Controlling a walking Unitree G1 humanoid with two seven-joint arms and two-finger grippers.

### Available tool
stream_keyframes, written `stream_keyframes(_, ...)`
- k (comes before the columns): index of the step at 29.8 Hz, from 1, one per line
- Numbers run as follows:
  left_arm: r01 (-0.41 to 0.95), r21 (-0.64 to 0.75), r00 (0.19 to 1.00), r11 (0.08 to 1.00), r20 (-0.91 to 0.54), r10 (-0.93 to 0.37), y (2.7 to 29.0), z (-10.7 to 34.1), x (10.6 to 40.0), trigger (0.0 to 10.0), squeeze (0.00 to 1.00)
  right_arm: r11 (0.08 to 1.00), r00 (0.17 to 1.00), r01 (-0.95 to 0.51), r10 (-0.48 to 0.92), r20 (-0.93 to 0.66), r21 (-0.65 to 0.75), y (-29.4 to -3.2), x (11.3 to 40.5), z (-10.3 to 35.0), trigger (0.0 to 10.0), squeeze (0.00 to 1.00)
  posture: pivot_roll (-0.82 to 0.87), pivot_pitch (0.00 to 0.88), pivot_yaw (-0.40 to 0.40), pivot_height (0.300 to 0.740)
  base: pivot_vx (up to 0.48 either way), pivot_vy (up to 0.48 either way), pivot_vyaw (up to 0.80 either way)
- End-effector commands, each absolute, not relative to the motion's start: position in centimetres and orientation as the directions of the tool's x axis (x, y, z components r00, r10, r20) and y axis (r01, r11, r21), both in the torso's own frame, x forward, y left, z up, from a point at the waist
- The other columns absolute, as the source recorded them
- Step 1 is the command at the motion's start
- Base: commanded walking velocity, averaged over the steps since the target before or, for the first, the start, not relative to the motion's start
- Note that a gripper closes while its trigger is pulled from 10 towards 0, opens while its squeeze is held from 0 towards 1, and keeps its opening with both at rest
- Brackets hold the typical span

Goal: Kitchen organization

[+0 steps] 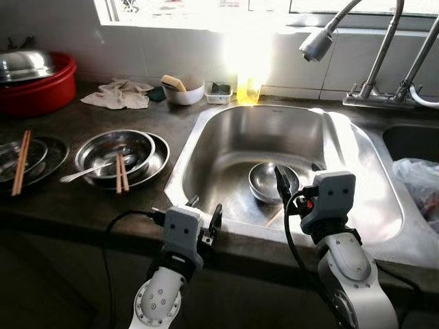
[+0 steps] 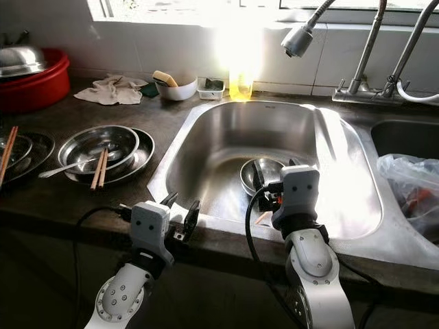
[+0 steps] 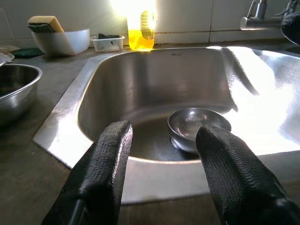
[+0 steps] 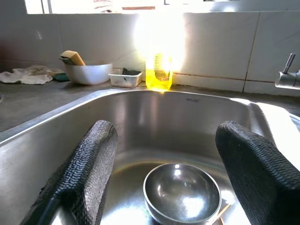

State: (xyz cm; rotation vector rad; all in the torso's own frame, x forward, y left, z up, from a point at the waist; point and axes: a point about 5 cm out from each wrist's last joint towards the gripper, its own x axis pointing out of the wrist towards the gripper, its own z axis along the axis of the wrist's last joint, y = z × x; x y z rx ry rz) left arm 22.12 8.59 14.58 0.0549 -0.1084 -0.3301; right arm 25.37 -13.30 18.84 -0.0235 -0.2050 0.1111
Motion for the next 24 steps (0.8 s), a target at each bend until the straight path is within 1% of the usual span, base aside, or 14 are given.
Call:
stream_keyframes(1,0.329,0.074,0.938,0.941,0.089,-0.335,8.49,14.31,22.07,10.0,0.00,0.993,0.969,-0.110,0.116,0.218,-0.036,-13.05,25.33,19.31,10.0,0.00,0.08,0.026,-0.020,0.740,-0.315,0.000,0.00)
stream_keyframes(14,0.314,0.074,0.945,0.947,0.070,-0.319,8.84,13.85,21.94,10.0,0.00,0.993,0.970,-0.115,0.120,0.212,-0.037,-12.78,25.25,19.15,10.0,0.00,0.08,0.041,-0.009,0.740,-0.311,0.000,0.00)
stream_keyframes(16,0.295,0.082,0.951,0.952,0.074,-0.301,8.96,13.91,21.97,10.0,0.00,0.993,0.971,-0.113,0.119,0.206,-0.037,-12.78,25.20,19.04,10.0,0.00,0.08,0.042,-0.013,0.740,-0.309,0.000,0.00)
stream_keyframes(24,0.298,0.073,0.950,0.952,0.074,-0.303,8.73,13.88,21.90,10.0,0.00,0.992,0.974,-0.117,0.122,0.191,-0.040,-12.76,25.22,18.83,10.0,0.00,0.08,0.051,-0.017,0.740,-0.313,0.000,0.00)
